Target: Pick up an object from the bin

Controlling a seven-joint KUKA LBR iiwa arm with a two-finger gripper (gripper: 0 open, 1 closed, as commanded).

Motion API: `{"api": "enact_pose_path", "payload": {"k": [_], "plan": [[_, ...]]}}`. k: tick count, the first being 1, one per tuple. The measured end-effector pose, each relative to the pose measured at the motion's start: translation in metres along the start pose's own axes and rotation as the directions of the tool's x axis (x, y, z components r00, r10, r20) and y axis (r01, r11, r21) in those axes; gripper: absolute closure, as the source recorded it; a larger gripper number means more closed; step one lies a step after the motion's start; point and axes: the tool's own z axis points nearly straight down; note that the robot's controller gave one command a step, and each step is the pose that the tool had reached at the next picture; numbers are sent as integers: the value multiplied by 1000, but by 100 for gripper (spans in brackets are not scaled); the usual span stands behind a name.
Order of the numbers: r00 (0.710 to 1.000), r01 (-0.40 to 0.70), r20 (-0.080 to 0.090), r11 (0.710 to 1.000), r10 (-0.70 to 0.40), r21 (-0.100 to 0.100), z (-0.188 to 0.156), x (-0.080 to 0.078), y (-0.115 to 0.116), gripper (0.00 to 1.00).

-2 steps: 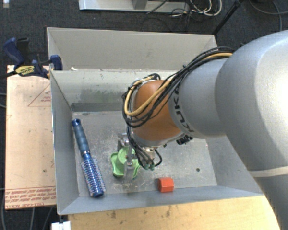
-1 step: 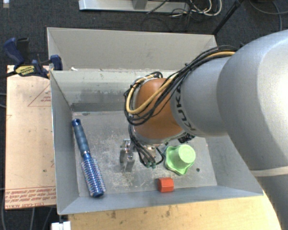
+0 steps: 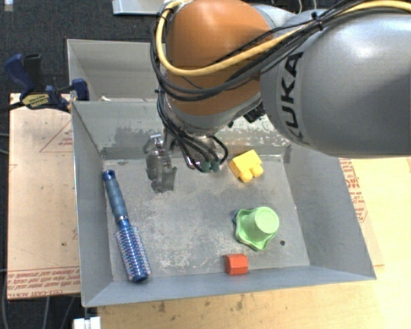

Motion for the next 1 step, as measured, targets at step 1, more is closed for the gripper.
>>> {"api": "enact_pose_path", "payload": {"k": [1], "plan": [[995, -99, -16, 995, 99, 6, 134, -39, -60, 100]]}}
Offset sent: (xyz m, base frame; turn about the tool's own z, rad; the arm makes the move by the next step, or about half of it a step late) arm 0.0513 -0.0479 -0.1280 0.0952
